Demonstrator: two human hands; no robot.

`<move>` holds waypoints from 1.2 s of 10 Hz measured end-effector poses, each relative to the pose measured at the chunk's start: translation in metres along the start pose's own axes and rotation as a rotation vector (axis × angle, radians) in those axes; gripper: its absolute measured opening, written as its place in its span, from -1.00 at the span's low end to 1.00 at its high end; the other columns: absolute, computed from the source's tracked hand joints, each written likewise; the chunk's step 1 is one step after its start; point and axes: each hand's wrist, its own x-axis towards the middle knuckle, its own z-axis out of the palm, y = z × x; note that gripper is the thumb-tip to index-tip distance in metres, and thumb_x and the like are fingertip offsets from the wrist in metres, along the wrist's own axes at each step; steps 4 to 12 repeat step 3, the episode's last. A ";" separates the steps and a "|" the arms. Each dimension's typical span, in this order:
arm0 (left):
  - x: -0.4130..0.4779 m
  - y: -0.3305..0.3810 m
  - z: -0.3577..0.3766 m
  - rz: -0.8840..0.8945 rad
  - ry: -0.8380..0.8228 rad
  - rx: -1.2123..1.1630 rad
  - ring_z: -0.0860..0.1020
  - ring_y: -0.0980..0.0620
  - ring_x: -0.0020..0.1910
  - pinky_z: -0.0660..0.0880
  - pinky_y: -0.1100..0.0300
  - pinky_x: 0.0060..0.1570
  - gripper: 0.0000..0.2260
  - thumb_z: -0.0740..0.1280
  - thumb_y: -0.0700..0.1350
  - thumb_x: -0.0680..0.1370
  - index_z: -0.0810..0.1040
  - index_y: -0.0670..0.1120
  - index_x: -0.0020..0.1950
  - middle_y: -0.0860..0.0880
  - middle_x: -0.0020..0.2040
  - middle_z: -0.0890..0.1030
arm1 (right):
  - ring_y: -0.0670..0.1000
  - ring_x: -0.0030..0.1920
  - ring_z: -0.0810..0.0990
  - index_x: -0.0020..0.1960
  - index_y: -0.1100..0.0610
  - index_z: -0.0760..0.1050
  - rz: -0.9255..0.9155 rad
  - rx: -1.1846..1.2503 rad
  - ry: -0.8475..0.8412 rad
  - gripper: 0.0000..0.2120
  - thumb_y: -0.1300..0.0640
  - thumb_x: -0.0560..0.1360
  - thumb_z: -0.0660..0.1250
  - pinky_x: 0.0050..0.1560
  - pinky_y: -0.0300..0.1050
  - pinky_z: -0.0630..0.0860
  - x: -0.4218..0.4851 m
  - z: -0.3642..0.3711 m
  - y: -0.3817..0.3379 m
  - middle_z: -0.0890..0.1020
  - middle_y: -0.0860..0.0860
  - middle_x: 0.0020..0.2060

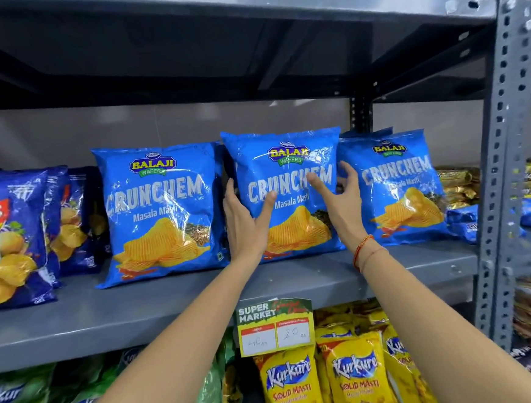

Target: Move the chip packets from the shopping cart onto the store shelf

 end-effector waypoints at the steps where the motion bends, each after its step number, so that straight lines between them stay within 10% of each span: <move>1: -0.005 0.006 -0.007 0.175 0.030 0.144 0.19 -0.01 0.43 0.26 0.06 0.31 -0.32 0.27 0.13 0.51 0.03 -0.06 0.50 -0.08 0.48 0.18 | -0.05 0.18 0.52 0.41 0.06 0.29 -0.088 0.012 0.078 -0.31 -0.08 0.39 0.47 0.08 -0.30 0.42 -0.009 -0.011 -0.022 0.53 0.02 0.16; 3: 0.010 0.016 -0.034 0.441 0.126 0.456 0.10 -0.08 0.49 0.13 -0.03 0.40 -0.38 0.16 0.13 0.55 0.09 -0.18 0.49 -0.15 0.51 0.15 | -0.13 -0.12 0.58 0.04 -0.06 0.47 -0.389 0.183 0.166 -0.60 -0.15 0.30 0.51 0.04 -0.02 0.54 -0.035 -0.044 -0.114 0.63 -0.01 -0.08; 12: 0.010 0.016 -0.034 0.441 0.126 0.456 0.10 -0.08 0.49 0.13 -0.03 0.40 -0.38 0.16 0.13 0.55 0.09 -0.18 0.49 -0.15 0.51 0.15 | -0.13 -0.12 0.58 0.04 -0.06 0.47 -0.389 0.183 0.166 -0.60 -0.15 0.30 0.51 0.04 -0.02 0.54 -0.035 -0.044 -0.114 0.63 -0.01 -0.08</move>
